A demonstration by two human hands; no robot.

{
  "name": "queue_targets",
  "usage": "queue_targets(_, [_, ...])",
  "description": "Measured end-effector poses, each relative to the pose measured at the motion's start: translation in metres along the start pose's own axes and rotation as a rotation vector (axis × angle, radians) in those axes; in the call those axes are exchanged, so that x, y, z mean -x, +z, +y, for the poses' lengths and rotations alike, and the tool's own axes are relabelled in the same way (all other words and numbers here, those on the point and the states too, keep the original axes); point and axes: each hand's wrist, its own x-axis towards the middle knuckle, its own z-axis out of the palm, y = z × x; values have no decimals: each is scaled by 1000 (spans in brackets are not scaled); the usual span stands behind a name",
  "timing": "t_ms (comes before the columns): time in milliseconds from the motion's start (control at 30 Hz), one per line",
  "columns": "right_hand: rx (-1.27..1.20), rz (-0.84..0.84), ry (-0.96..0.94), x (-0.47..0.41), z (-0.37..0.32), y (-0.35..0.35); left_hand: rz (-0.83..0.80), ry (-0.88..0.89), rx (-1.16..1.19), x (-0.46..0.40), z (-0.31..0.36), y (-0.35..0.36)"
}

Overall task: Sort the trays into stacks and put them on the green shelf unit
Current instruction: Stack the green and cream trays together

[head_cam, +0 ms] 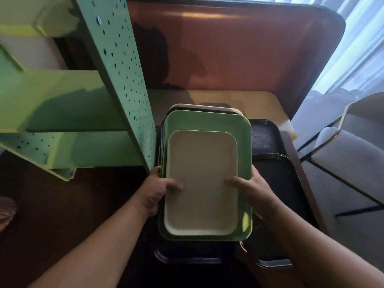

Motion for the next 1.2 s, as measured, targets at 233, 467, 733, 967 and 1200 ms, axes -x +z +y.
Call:
queue_targets(233, [142,79,-237,19,-4,4,-42,426,-208,6,-1,-12])
queue_targets(467, [408,238,-277,29,21,10,119,588,-300,2,-51,-13])
queue_targets(733, [501,234,-297,32,32,4,196,638,-323,5,-63,-13])
queue_targets(967, [521,169,-302,35,41,-6,170,588,-322,6,-76,-11])
queue_targets(1200, [535,129,-316,28,45,-1,160,613,-408,1,-71,-16])
